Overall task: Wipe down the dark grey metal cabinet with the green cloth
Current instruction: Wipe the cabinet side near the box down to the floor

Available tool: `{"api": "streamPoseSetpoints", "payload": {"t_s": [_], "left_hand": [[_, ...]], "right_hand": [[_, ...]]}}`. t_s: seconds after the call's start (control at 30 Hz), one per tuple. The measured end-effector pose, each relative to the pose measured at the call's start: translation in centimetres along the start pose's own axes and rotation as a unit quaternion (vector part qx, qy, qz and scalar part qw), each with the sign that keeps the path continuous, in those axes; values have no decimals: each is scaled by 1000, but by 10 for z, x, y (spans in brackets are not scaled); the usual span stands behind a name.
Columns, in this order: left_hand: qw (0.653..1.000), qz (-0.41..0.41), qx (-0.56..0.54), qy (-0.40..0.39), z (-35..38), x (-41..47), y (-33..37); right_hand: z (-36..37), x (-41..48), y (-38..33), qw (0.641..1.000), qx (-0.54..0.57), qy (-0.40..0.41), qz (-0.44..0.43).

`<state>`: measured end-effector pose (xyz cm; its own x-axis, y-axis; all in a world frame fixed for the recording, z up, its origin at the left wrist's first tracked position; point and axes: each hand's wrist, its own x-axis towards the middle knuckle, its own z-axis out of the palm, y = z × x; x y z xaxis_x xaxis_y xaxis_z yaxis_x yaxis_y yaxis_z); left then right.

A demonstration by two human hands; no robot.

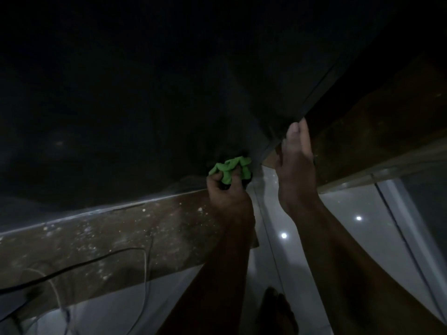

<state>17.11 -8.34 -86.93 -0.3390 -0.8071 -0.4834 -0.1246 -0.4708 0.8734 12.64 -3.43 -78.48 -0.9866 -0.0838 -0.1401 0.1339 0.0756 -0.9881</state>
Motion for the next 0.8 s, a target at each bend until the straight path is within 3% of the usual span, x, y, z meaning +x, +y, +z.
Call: {"api": "streamPoseSetpoints", "payload": {"t_s": [0.1, 0.3, 0.5, 0.67, 0.8], "left_hand": [[999, -25, -21, -8, 0, 6, -3], [998, 26, -50, -1, 7, -9, 3], [992, -27, -2, -124, 31, -15, 8], [990, -129, 6, -61, 35, -3, -6], [989, -135, 55, 24, 0, 25, -20]], "right_hand": [[-5, 3, -1, 1000, -14, -10, 13], [-15, 3, 13, 997, -49, -11, 64], [-22, -2, 7, 988, 33, 17, 149], [-18, 2, -4, 993, -2, 40, 113], [-11, -17, 23, 974, -6, 63, 218]]}}
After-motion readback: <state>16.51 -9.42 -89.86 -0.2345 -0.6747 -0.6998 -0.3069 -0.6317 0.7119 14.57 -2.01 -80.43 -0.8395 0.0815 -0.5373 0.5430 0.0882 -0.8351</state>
